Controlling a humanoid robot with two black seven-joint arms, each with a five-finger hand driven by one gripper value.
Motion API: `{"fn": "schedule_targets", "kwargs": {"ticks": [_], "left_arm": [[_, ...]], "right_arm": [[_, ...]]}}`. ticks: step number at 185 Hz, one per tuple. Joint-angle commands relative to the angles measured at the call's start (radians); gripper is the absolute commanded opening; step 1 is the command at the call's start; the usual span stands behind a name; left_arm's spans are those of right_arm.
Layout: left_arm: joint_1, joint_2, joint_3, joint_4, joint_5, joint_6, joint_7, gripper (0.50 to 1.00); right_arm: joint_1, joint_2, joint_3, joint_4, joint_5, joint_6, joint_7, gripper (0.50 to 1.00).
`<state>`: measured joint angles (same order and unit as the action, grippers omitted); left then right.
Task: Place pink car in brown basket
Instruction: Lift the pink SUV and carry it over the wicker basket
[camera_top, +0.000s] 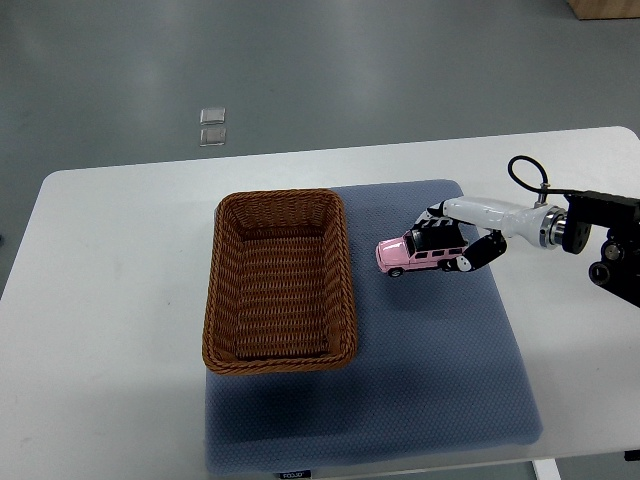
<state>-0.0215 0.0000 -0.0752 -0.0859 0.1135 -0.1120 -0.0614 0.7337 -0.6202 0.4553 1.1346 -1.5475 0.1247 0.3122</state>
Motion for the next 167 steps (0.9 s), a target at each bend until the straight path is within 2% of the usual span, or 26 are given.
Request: {"fn": "schedule_targets", "kwargs": {"ticks": [1, 43, 76, 116, 167], "left_arm": [[0.000, 0.000, -0.001, 0.000, 0.000, 0.000, 0.000, 1.000], [0.000, 0.000, -0.001, 0.005, 0.000, 0.000, 0.000, 1.000], [0.000, 0.000, -0.001, 0.005, 0.000, 0.000, 0.000, 1.000], [0.000, 0.000, -0.001, 0.005, 0.000, 0.000, 0.000, 1.000], [0.000, 0.000, -0.001, 0.003, 0.000, 0.000, 0.000, 1.000]], "right_arm": [[0.000, -0.007, 0.034, 0.004, 0.017, 0.003, 0.004, 0.500], [0.047, -0.030, 0.086, 0.007, 0.073, 0.009, 0.004, 0.500], [0.112, -0.001, 0.074, 0.007, 0.084, 0.026, 0.004, 0.500], [0.182, 0.137, 0.028, -0.006, 0.081, 0.044, 0.005, 0.500], [0.265, 0.341, -0.079, -0.101, 0.083, 0.042, 0.007, 0.500]]}}
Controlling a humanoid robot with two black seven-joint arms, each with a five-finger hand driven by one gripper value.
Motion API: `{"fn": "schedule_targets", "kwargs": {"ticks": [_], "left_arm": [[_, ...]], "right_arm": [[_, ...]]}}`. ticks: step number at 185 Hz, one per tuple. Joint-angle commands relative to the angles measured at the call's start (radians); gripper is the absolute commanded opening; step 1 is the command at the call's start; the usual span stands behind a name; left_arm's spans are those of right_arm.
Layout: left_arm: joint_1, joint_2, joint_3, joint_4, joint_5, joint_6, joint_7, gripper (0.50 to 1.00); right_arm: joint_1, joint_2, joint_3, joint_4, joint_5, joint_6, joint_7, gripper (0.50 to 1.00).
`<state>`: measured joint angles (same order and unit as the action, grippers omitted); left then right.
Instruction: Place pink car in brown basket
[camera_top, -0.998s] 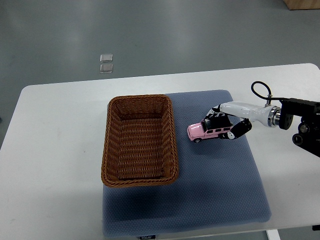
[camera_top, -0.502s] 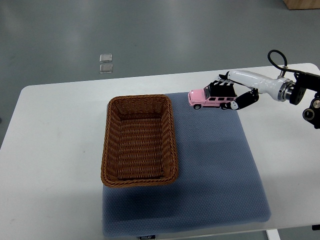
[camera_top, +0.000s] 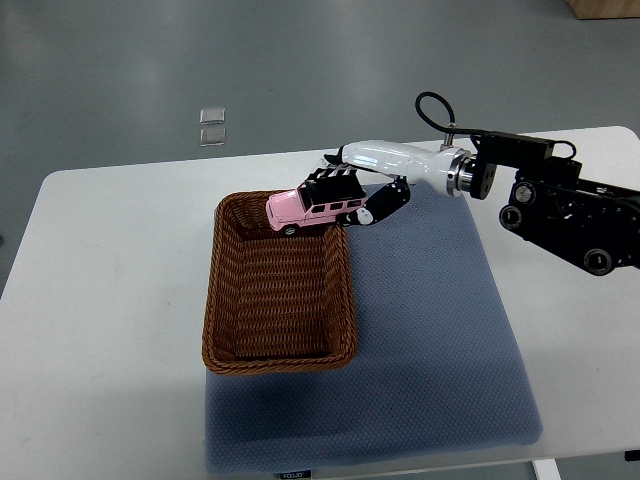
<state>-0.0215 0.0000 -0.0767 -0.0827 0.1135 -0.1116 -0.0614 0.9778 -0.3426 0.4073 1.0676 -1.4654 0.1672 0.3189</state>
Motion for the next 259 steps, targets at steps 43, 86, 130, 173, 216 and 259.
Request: {"fn": "schedule_targets", "kwargs": {"ticks": [43, 86, 130, 173, 216, 259], "left_arm": [[0.000, 0.000, 0.002, -0.003, 0.000, 0.000, 0.000, 1.000], [0.000, 0.000, 0.003, -0.005, 0.000, 0.000, 0.000, 1.000], [0.000, 0.000, 0.003, -0.006, 0.000, 0.000, 0.000, 1.000], [0.000, 0.000, 0.002, -0.006, 0.000, 0.000, 0.000, 1.000], [0.000, 0.000, 0.002, -0.003, 0.000, 0.000, 0.000, 1.000], [0.000, 0.000, 0.000, 0.000, 0.000, 0.000, 0.000, 1.000]], "right_arm": [[0.045, 0.140, -0.090, -0.084, -0.003, 0.002, -0.001, 0.500], [0.041, 0.177, -0.136, -0.103, -0.013, 0.000, -0.006, 0.500], [0.035, 0.178, -0.160, -0.117, -0.013, -0.011, -0.014, 0.576], [0.033, 0.171, -0.153, -0.126, -0.004, -0.014, -0.014, 0.758], [0.030, 0.163, -0.140, -0.126, 0.000, -0.031, -0.014, 0.862], [0.030, 0.134, -0.091, -0.124, 0.028, -0.054, -0.014, 0.899]]}}
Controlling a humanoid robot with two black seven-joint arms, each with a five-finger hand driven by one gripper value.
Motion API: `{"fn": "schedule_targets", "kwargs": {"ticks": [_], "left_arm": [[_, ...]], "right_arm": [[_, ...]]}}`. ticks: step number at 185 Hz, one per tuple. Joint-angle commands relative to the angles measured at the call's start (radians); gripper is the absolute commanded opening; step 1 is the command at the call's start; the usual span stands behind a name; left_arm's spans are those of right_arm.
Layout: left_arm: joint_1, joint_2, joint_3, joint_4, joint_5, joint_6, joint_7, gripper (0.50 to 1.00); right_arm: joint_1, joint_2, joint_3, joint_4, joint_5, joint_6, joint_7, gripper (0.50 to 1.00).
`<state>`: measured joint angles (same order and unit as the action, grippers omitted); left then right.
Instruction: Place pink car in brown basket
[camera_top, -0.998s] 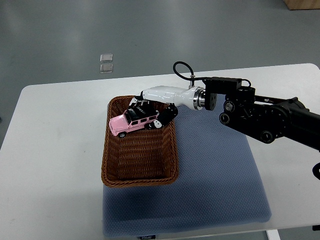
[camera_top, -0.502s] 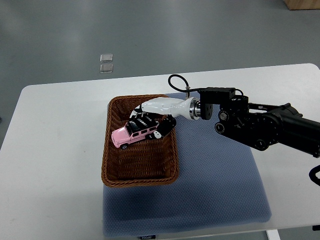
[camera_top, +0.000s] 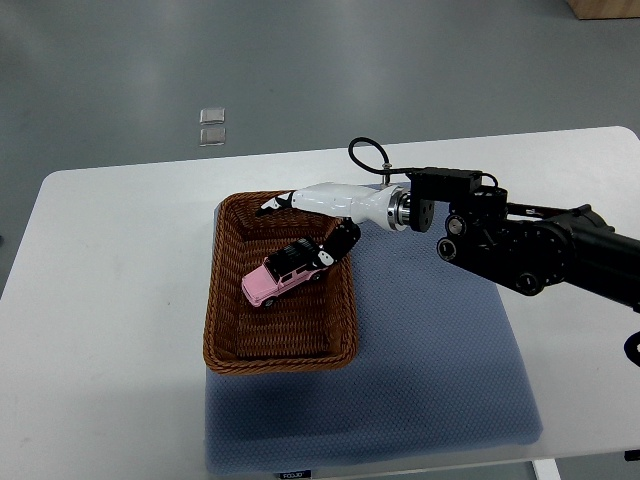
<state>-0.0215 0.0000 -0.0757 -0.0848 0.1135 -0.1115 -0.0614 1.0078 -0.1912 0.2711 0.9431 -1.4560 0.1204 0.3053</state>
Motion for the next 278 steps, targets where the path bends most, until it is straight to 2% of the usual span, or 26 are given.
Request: {"fn": "schedule_targets", "kwargs": {"ticks": [1, 29, 60, 86, 110, 172, 206, 236, 278], "left_arm": [[0.000, 0.000, -0.001, 0.002, 0.000, 0.000, 0.000, 1.000], [0.000, 0.000, -0.001, 0.005, 0.000, 0.001, 0.000, 1.000], [0.000, 0.000, -0.001, 0.007, 0.000, 0.001, 0.000, 1.000], [-0.003, 0.000, 0.001, 0.007, 0.000, 0.001, 0.000, 1.000], [-0.005, 0.000, 0.001, 0.007, 0.000, 0.001, 0.000, 1.000], [-0.005, 0.000, 0.001, 0.007, 0.000, 0.001, 0.000, 1.000], [-0.005, 0.000, 0.001, 0.005, 0.000, 0.001, 0.000, 1.000], [-0.005, 0.000, -0.001, 0.005, 0.000, 0.001, 0.000, 1.000], [-0.005, 0.000, -0.001, 0.003, 0.000, 0.001, 0.000, 1.000]], "right_arm": [[0.000, -0.017, 0.045, 0.000, 0.019, -0.007, 0.000, 0.899], [-0.021, -0.034, 0.206, -0.001, 0.108, 0.010, -0.005, 0.909], [-0.066, -0.108, 0.306, -0.010, 0.233, 0.007, -0.052, 0.911], [-0.141, -0.136, 0.404, -0.046, 0.302, -0.002, -0.060, 0.911], [-0.213, -0.154, 0.493, -0.064, 0.358, -0.015, -0.094, 0.911], [-0.319, -0.157, 0.609, -0.081, 0.632, -0.036, -0.112, 0.911], [-0.356, -0.154, 0.640, -0.081, 0.767, -0.087, -0.112, 0.911], [-0.402, -0.113, 0.695, -0.081, 0.816, -0.120, -0.109, 0.911], [-0.446, -0.040, 0.803, -0.079, 0.818, -0.127, -0.100, 0.909]]}}
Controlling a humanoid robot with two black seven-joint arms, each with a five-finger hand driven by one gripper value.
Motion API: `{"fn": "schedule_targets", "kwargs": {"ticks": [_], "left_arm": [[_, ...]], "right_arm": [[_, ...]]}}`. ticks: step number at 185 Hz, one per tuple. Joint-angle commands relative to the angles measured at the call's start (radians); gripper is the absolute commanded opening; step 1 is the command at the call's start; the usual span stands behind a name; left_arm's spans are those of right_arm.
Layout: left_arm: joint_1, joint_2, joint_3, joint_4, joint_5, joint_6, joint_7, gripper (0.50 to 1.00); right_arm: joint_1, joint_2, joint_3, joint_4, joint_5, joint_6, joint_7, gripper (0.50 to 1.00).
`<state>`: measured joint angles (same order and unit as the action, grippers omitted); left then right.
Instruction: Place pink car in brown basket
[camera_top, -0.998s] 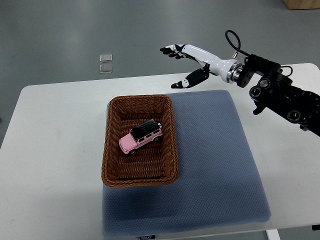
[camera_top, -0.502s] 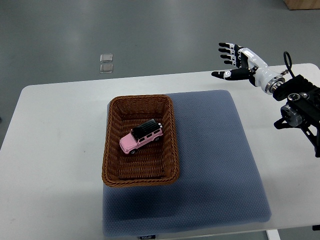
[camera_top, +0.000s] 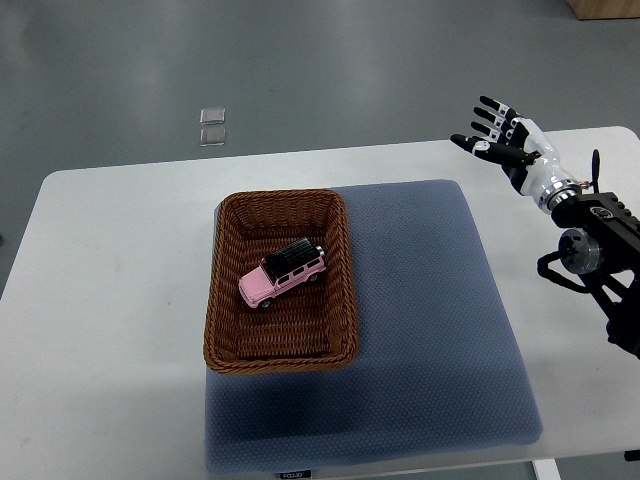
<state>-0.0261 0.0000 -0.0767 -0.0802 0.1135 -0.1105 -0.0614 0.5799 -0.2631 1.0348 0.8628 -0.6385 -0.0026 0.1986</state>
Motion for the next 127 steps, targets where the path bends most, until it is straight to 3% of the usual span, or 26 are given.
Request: {"fn": "schedule_targets", "kwargs": {"ticks": [1, 29, 127], "left_arm": [[0.000, 0.000, 0.000, -0.001, 0.000, 0.000, 0.000, 1.000], [0.000, 0.000, 0.000, 0.000, 0.000, 0.000, 0.000, 1.000], [0.000, 0.000, 0.000, -0.001, 0.000, 0.000, 0.000, 1.000]], "right_arm": [[-0.020, 0.034, 0.040, 0.001, 0.000, -0.007, 0.008, 0.909], [-0.044, 0.061, 0.045, 0.010, 0.000, -0.040, 0.018, 0.909], [-0.068, 0.093, 0.045, 0.013, -0.001, -0.037, 0.032, 0.913]]}}
